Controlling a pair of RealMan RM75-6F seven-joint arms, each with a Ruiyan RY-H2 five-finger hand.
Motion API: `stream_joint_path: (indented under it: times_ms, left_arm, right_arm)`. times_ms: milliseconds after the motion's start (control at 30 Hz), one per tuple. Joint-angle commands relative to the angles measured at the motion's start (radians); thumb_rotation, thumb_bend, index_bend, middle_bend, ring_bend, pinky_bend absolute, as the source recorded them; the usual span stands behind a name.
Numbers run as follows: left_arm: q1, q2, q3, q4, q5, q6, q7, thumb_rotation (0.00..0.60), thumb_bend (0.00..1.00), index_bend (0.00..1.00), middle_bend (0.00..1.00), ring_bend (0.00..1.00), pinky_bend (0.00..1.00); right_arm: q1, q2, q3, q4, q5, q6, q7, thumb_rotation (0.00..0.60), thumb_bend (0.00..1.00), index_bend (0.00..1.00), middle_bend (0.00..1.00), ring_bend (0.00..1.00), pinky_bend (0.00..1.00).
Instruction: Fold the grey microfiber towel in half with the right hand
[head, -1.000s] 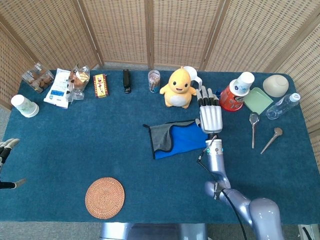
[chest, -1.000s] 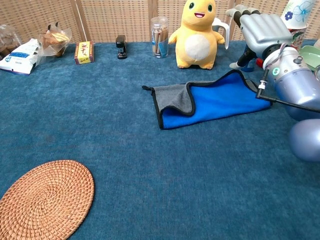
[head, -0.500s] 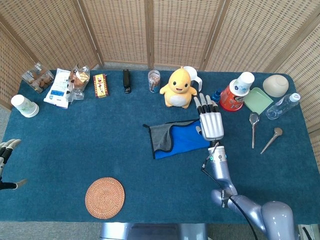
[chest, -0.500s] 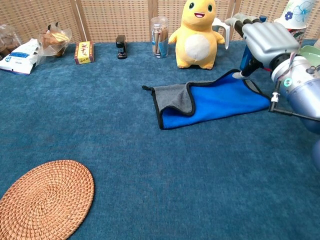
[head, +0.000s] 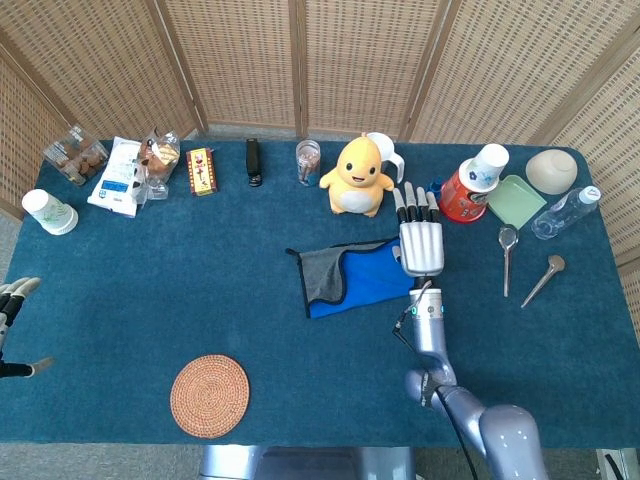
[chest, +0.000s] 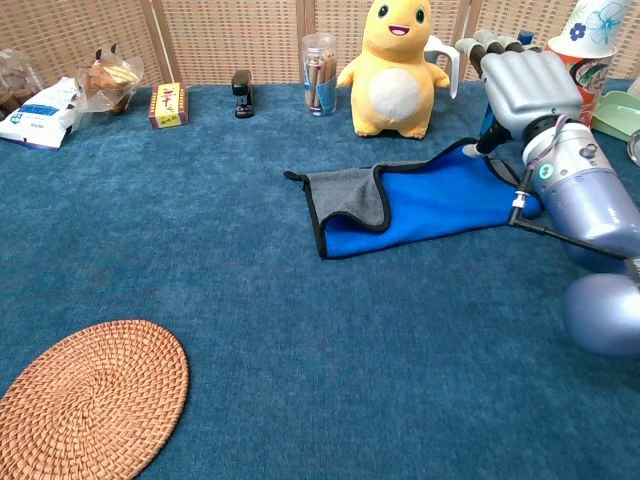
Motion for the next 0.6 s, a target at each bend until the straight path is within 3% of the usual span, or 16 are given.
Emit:
stream_joint_path:
  times_ms: [33,600]
  left_arm:
    - [-0.001,0.000,0.000,0.002,-0.003,-0.002,-0.001,0.600,0.10,0.00,0.00,0.00,0.00]
    - [-0.009,-0.005,-0.003,0.003,-0.025,-0.012,0.012,0.600,0.10,0.00,0.00,0.00,0.00]
  right_arm:
    - [0.026,-0.038,0.019,0.058,0.015,-0.019,0.023,0.600,0.07,0.00,0.00,0.00,0.15]
    - [0.122,-0.110,0.105,0.156,0.090,-0.060,0.021,0.600,0.05,0.00,0.00,0.00,0.14]
